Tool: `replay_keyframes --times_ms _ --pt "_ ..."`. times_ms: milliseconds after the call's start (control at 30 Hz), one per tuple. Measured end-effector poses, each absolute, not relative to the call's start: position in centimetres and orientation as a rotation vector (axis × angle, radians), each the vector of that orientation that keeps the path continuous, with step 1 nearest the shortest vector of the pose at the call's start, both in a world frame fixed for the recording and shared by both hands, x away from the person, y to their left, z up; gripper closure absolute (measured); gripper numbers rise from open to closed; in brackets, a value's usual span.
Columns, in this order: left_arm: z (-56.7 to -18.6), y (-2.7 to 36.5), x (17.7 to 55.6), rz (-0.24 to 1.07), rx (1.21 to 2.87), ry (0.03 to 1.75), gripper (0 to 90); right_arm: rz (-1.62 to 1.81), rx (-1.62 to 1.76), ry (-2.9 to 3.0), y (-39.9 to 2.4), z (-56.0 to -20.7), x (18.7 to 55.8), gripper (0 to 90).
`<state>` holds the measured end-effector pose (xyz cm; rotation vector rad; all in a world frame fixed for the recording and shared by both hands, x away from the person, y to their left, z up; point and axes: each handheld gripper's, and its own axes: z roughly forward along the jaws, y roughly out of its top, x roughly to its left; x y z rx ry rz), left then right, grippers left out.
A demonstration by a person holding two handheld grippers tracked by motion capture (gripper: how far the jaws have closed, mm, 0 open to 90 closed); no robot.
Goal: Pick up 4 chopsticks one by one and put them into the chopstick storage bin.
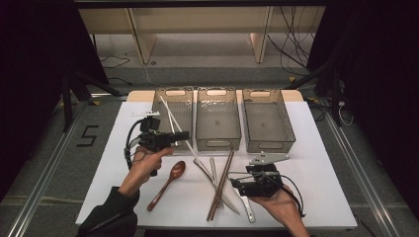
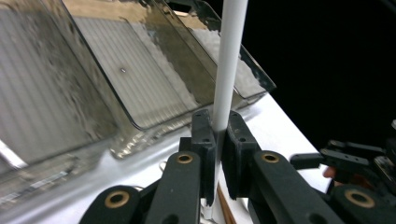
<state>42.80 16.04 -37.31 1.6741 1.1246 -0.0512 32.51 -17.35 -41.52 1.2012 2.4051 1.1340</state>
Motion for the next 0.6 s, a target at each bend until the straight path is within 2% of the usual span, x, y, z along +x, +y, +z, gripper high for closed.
replay_keyframes --times_ms 600 --pt "-34.1 20.0 47.6 0.067 1.639 1.22 83.8 1.157 1.222 2.382 -18.4 -41.8 31.7 28.1"
